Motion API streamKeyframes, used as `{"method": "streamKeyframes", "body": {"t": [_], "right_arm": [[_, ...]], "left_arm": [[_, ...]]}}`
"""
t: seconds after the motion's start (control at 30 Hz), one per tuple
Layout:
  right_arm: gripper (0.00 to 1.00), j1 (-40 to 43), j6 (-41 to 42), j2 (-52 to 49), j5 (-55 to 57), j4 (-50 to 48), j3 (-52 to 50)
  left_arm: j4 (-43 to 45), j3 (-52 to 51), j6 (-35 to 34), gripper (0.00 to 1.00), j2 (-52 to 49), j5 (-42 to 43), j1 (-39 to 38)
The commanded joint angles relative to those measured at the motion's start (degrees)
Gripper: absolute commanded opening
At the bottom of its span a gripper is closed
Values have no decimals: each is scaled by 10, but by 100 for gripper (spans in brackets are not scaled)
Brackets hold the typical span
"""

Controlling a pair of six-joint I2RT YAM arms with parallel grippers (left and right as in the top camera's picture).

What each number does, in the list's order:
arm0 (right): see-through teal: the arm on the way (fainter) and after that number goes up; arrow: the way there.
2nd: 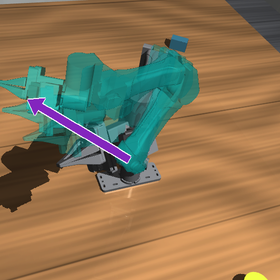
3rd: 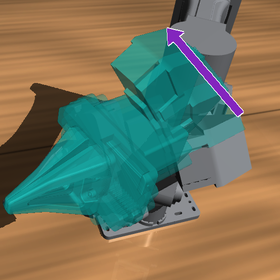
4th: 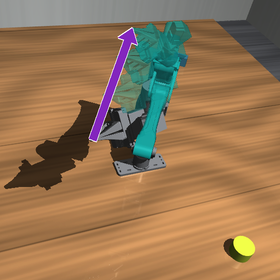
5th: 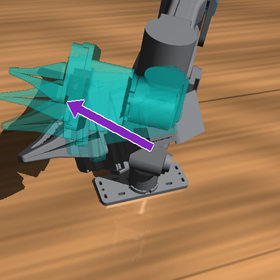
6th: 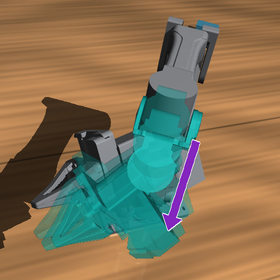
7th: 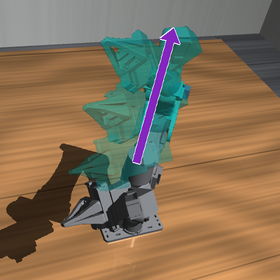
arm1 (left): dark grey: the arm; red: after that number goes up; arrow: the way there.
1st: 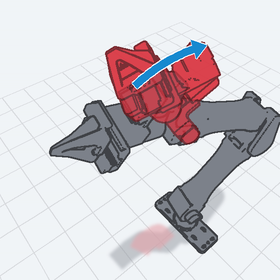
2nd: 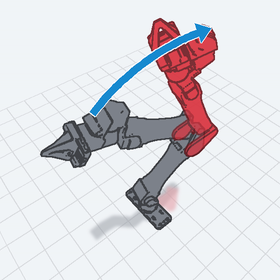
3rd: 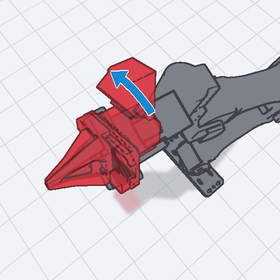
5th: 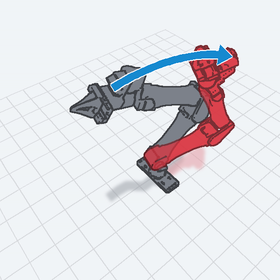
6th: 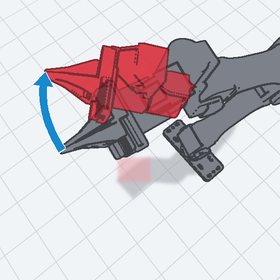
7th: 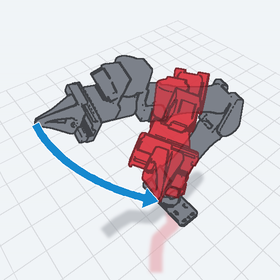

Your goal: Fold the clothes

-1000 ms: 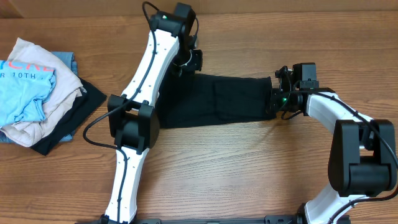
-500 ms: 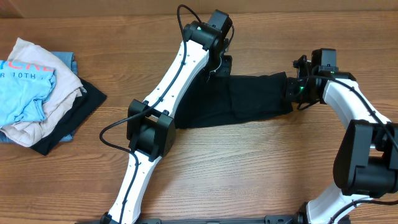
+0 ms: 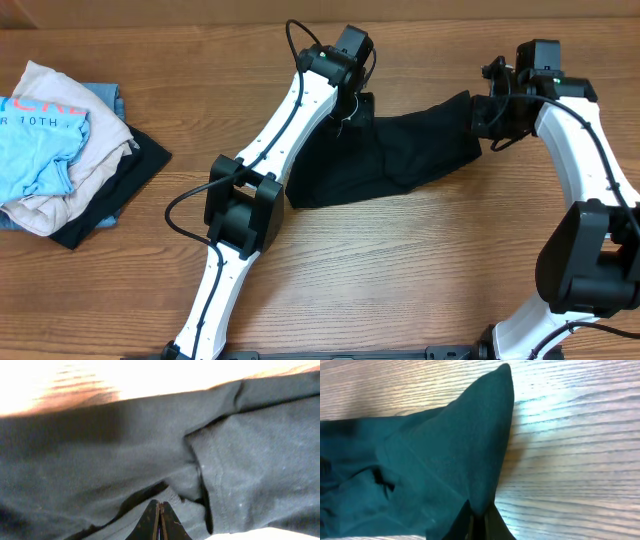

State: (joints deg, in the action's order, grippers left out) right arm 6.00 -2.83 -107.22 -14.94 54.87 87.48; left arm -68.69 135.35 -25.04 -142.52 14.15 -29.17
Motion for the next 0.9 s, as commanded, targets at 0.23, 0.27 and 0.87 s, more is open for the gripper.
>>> {"method": "streamKeyframes", "body": {"t": [0.23, 0.27, 0.87], "right_arm": [[4, 0, -7, 6, -8, 70, 103], [4, 0, -12, 6, -10, 73, 103], [4, -157, -17, 6, -31, 77, 109]], "left_arm": [[9, -5, -7, 4, 3, 11, 62], [9, -5, -7, 4, 4, 20, 73], [-54, 1, 49, 4, 10, 35, 233]]}}
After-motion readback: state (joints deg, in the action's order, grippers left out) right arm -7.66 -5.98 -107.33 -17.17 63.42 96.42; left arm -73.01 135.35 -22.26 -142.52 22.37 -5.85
